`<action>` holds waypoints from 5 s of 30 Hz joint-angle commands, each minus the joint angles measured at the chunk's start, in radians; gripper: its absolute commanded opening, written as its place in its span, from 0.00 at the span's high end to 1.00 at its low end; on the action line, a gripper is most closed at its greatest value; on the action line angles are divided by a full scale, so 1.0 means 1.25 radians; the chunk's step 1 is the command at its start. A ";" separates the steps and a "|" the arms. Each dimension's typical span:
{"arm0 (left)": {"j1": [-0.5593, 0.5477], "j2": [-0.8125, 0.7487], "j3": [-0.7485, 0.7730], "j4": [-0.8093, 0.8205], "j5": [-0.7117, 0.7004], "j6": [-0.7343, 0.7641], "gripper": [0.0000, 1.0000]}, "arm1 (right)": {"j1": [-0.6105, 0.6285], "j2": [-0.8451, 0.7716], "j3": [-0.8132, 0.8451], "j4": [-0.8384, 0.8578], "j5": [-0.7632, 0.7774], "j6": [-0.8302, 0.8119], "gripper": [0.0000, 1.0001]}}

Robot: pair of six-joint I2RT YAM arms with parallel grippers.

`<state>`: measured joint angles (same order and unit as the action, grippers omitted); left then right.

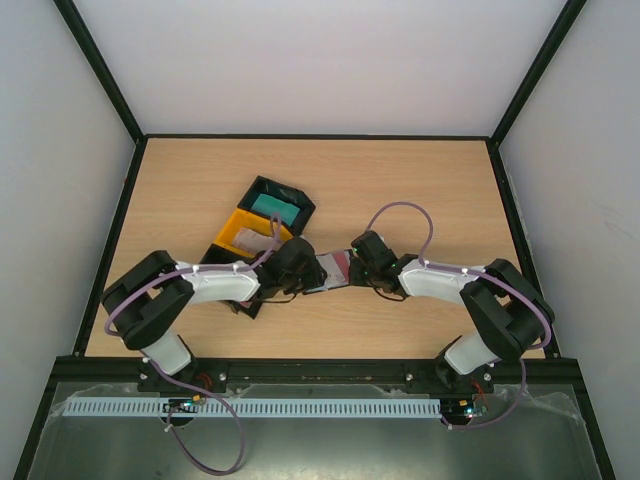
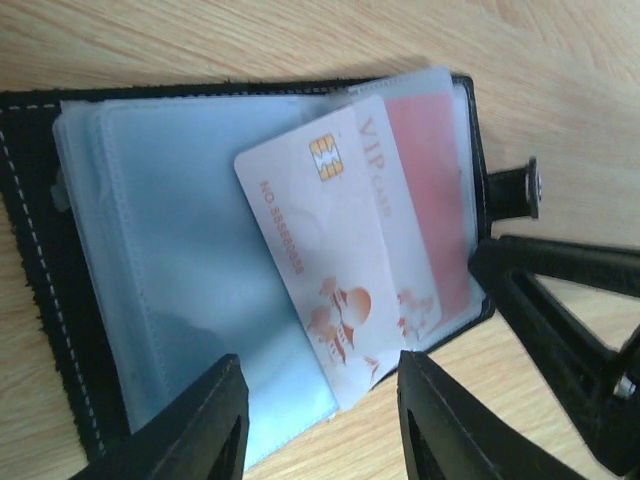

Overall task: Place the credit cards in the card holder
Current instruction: Insert the credit card into the card holder, then adjust the storage box at the center of the board, then pick up the credit card from the storage box.

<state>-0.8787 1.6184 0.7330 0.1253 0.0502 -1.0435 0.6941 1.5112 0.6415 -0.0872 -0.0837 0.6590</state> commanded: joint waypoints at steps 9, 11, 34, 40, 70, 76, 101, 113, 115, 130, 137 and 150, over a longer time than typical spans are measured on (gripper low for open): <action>0.007 0.073 0.061 -0.038 -0.023 0.029 0.75 | 0.001 0.015 -0.014 -0.021 -0.004 0.001 0.81; 0.009 0.084 0.066 -0.039 -0.021 0.032 0.76 | 0.001 0.016 -0.014 -0.021 -0.005 0.001 0.81; 0.025 0.171 0.077 0.088 0.071 0.086 0.91 | 0.001 -0.023 -0.028 0.020 -0.058 0.012 0.72; 0.025 0.177 0.063 0.119 0.101 0.081 0.97 | 0.000 -0.017 -0.042 0.060 -0.121 0.029 0.72; 0.051 -0.125 0.076 -0.163 -0.012 0.212 0.48 | 0.001 -0.309 -0.032 -0.112 0.002 0.025 0.59; 0.051 -0.198 0.022 -0.242 -0.013 0.212 0.39 | 0.001 -0.337 -0.034 -0.126 -0.011 0.029 0.56; 0.182 -0.218 0.002 -0.411 -0.090 0.234 0.37 | 0.000 -0.292 -0.042 -0.063 -0.050 0.064 0.55; 0.254 -0.279 0.156 -0.572 -0.134 0.358 0.38 | 0.001 -0.199 -0.013 0.066 -0.135 0.039 0.55; 0.284 -0.262 0.180 -0.547 -0.098 0.389 0.40 | 0.001 -0.161 0.009 0.077 -0.137 0.035 0.55; 0.432 0.101 0.421 -0.584 0.106 0.674 0.69 | 0.008 0.103 0.159 0.179 -0.225 0.024 0.60; 0.435 0.167 0.391 -0.584 0.096 0.693 0.73 | 0.046 0.153 0.221 0.163 -0.204 0.008 0.60; 0.435 0.238 0.404 -0.597 0.048 0.705 0.57 | 0.098 0.233 0.269 0.153 -0.194 0.020 0.59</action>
<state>-0.3378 1.8679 1.2316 -0.5774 0.1387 -0.1745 0.7967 1.7687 0.9272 0.1085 -0.3443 0.6849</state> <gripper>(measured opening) 0.428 0.411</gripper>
